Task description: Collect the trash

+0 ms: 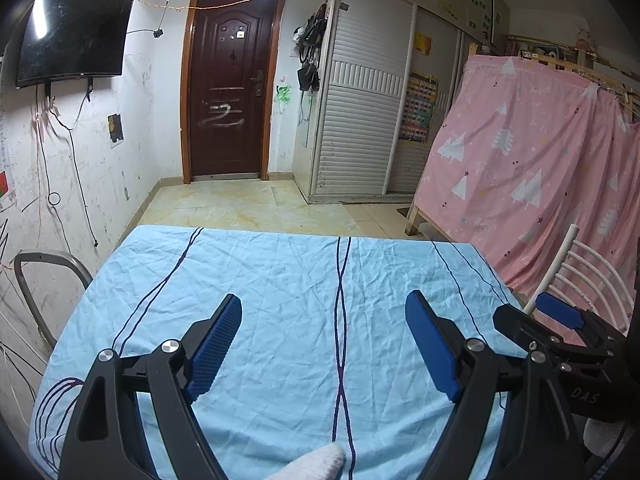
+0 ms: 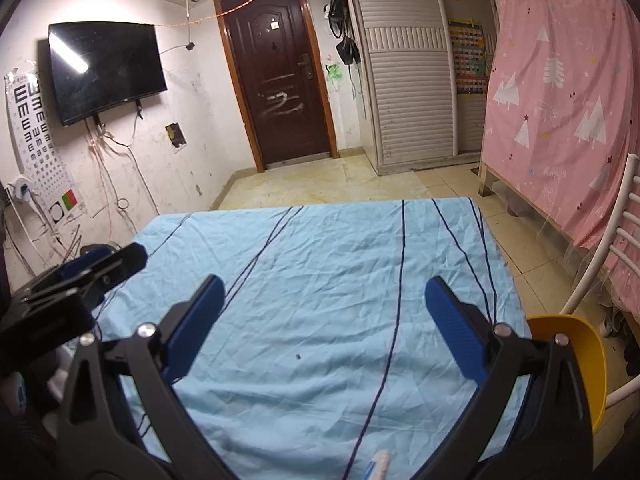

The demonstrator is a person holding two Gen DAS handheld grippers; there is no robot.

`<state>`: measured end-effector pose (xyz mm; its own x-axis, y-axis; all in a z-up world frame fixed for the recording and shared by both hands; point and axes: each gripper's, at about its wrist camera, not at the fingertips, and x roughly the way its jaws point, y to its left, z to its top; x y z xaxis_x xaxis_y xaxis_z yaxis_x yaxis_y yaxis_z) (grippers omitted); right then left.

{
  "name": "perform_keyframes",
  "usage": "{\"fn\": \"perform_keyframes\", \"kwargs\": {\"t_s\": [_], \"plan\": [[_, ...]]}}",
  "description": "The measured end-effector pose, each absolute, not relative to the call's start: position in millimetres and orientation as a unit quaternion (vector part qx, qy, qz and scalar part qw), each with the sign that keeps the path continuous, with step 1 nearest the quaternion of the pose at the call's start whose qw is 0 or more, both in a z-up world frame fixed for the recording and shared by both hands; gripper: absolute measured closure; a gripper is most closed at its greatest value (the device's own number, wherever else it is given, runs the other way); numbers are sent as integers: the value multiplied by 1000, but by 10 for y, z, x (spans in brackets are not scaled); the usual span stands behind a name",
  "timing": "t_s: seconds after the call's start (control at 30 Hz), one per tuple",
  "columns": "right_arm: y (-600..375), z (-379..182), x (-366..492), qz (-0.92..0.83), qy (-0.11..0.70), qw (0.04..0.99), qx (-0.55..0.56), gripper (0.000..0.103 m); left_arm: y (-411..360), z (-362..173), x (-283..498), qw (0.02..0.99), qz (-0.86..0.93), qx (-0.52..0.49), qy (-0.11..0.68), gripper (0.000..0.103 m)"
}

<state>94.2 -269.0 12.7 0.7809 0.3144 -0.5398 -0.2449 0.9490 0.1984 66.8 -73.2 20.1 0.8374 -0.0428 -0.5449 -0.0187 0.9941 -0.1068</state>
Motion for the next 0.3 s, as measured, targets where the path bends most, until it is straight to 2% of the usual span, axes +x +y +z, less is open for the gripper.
{"fn": "perform_keyframes", "kwargs": {"t_s": [0.3], "plan": [[-2667, 118, 945, 148, 298, 941, 57, 6, -698, 173, 693, 955, -4, -60, 291, 28]]}}
